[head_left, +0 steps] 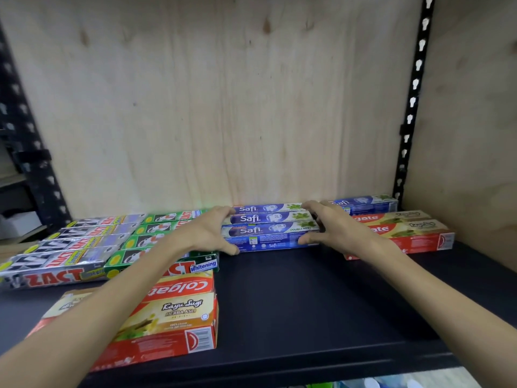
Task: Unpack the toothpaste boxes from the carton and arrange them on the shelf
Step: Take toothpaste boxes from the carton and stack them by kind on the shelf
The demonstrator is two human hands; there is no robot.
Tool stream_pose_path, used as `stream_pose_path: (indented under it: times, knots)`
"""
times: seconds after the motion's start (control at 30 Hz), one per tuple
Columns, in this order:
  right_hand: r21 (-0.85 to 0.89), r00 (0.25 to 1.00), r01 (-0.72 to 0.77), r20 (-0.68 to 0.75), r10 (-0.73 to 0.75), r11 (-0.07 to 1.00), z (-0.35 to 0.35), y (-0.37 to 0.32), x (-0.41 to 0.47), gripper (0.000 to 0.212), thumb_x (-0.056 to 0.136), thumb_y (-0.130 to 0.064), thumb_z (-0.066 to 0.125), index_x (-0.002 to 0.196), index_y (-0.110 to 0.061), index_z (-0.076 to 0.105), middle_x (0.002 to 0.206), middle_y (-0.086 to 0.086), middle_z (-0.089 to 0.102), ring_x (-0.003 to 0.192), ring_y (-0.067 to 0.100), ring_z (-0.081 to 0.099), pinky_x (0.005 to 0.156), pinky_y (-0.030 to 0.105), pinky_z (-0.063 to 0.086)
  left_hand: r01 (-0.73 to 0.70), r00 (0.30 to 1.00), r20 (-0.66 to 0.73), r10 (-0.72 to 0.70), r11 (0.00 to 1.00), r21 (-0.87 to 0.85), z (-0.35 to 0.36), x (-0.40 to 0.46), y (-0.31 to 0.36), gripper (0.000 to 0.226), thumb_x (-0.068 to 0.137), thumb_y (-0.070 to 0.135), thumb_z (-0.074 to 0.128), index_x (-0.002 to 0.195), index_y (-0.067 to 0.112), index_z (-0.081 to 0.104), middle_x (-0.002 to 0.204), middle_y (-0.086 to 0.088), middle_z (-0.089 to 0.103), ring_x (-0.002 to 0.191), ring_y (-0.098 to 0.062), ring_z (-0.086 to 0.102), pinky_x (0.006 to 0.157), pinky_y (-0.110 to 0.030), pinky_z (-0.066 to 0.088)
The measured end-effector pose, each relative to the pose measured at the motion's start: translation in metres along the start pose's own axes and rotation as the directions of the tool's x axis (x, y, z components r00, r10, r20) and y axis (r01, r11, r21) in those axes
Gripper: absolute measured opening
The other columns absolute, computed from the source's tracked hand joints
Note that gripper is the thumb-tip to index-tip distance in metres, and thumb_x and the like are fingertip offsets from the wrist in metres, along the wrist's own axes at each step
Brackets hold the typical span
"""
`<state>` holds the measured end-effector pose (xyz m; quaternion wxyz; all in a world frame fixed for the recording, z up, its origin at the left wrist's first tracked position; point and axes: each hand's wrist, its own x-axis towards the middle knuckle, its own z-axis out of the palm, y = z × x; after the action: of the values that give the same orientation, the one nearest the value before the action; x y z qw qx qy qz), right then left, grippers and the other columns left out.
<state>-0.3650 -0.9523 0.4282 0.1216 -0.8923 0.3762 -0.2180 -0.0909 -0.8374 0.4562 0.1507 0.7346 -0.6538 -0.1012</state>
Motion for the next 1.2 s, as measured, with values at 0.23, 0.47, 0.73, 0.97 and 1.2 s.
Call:
stream_pose_path:
  times: [0.23,0.47,0.73,0.97,1.2]
  knots:
    - [0.128,0.983,-0.084,-0.15,0.103,0.988,-0.015,0.013,0.0,0.094,0.063,-0.075,0.072,0.139,-0.025,0.049,0.123,-0.003,0.062,0.107,0.014,0.062,0.092,0.03,0.048,-0.048,0.999,0.008,0.049,0.997,-0.056,0.001,0.008,0.018,0.103,0.068,0.038,0.092,0.151,0.023,0.034,0.149,0.002,0.042,0.13,-0.012,0.045,0.107,-0.024,0.038]
    - [0.059,0.892,-0.292,-0.343,0.294,0.955,-0.053,0.089,-0.004,0.074,0.081,-0.058,0.073,0.138,-0.017,0.052,0.133,0.01,0.061,0.122,0.028,0.057,0.102,0.042,0.047,-0.202,0.973,-0.135,0.19,0.975,-0.087,0.031,0.051,0.093,0.085,0.08,0.057,0.076,0.148,0.018,0.042,0.149,0.002,0.048,0.136,-0.014,0.046,0.112,-0.029,0.036]
    - [-0.041,0.81,-0.556,-0.252,0.53,0.83,-0.061,0.146,0.005,0.078,0.082,-0.073,0.058,0.136,-0.019,0.048,0.135,0.008,0.059,0.118,0.031,0.058,0.099,0.043,0.049,-0.123,0.976,-0.168,0.141,0.986,0.113,0.072,0.119,0.158,0.066,0.092,0.059,0.057,0.142,0.018,0.046,0.134,-0.005,0.061,0.128,-0.028,0.052,0.105,-0.039,0.039]
    - [0.062,0.845,-0.482,-0.232,0.483,0.874,-0.064,0.147,0.004,0.076,0.089,-0.055,0.063,0.15,-0.019,0.036,0.147,0.007,0.052,0.127,0.029,0.055,0.105,0.041,0.046,0.016,0.963,-0.269,-0.007,0.999,0.034,0.09,0.14,0.17,0.054,0.087,0.043,0.072,0.128,0.018,0.048,0.13,-0.005,0.061,0.126,-0.029,0.049,0.102,-0.038,0.034]
    - [0.175,0.799,-0.322,-0.477,0.366,0.93,-0.066,0.126,-0.017,0.071,0.086,-0.045,0.074,0.145,-0.02,0.042,0.14,0.009,0.054,0.127,0.026,0.051,0.106,0.039,0.044,-0.029,0.881,-0.465,-0.084,0.973,-0.229,0.082,0.131,0.164,0.062,0.081,0.045,0.08,0.129,0.023,0.049,0.128,-0.005,0.06,0.126,-0.028,0.047,0.089,-0.032,0.028]
